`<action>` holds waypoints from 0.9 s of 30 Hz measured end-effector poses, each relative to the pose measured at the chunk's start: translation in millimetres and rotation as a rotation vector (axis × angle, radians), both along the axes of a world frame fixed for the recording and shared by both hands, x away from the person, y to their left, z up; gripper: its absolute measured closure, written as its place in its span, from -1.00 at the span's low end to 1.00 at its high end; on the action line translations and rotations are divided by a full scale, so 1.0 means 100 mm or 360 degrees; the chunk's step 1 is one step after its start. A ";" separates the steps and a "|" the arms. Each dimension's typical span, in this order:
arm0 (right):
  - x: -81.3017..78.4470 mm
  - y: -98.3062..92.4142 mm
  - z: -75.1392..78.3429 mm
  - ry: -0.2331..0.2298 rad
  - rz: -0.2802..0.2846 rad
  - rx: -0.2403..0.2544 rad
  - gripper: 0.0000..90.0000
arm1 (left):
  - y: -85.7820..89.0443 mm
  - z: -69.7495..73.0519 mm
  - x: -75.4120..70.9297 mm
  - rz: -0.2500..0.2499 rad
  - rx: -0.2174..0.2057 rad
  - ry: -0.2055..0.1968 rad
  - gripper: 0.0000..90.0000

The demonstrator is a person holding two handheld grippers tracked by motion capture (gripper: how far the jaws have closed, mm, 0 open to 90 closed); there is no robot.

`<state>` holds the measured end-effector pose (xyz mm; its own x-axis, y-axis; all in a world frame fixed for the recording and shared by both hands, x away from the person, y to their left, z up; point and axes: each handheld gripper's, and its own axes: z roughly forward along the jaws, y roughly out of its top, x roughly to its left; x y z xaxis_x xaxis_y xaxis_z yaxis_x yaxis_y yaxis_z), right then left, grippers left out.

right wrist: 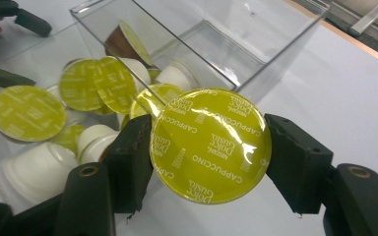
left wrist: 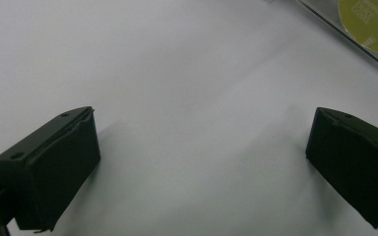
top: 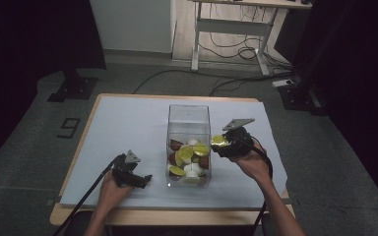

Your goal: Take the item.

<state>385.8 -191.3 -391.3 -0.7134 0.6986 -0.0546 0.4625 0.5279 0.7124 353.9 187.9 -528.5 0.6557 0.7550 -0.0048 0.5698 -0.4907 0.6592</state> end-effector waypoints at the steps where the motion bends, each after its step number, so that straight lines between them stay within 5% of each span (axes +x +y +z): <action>1: 0.01 -0.01 0.00 -0.0002 -0.0005 -0.0001 -0.15 | 0.00 0.00 0.00 0.0000 0.0000 0.0000 -1.00; 27: 0.12 -0.25 -0.35 0.0018 -0.0103 -0.0021 -0.15 | 0.00 0.00 0.00 -0.0001 0.0000 0.0001 -1.00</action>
